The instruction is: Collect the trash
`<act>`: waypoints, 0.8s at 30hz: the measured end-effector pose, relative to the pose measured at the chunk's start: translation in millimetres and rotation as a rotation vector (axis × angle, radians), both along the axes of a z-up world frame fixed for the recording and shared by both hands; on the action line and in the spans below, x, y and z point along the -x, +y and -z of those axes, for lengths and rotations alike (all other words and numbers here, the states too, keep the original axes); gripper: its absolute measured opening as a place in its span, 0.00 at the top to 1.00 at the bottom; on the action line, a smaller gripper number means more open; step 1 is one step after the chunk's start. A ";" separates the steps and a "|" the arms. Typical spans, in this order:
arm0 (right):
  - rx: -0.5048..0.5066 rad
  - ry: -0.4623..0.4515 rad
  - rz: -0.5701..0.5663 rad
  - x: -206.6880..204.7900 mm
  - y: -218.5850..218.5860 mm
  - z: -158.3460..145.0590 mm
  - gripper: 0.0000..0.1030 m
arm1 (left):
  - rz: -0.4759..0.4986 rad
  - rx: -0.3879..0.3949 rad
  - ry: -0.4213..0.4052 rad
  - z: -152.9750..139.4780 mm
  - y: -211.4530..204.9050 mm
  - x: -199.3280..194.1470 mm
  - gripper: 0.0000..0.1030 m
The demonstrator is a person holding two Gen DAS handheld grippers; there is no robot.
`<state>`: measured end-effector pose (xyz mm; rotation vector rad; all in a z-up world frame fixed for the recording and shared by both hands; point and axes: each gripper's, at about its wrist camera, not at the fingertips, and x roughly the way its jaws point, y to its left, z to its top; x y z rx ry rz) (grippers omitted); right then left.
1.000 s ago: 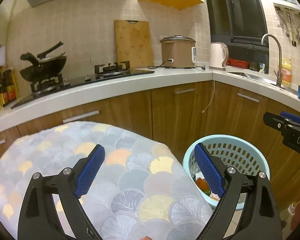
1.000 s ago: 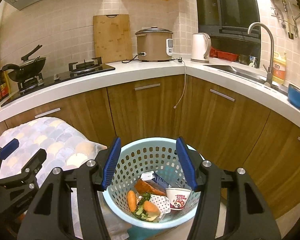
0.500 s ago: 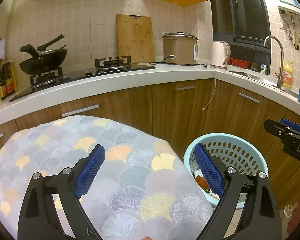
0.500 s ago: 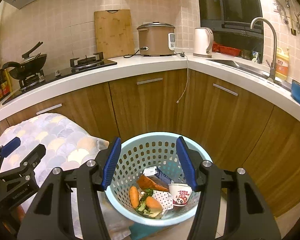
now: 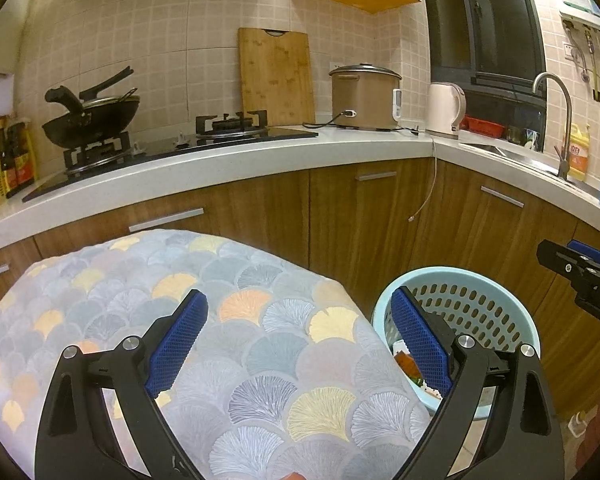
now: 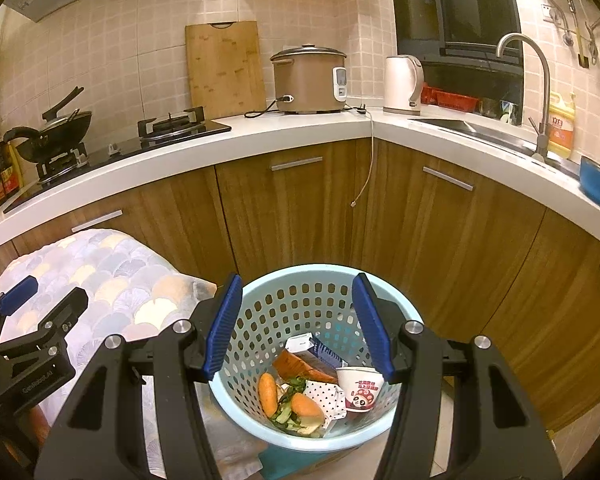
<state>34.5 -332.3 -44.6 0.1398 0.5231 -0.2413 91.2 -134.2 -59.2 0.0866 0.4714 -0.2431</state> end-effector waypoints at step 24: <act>0.007 0.014 -0.008 -1.7 5.7 5.0 0.47 | -0.018 0.005 -0.002 -2.9 4.8 -0.6 0.11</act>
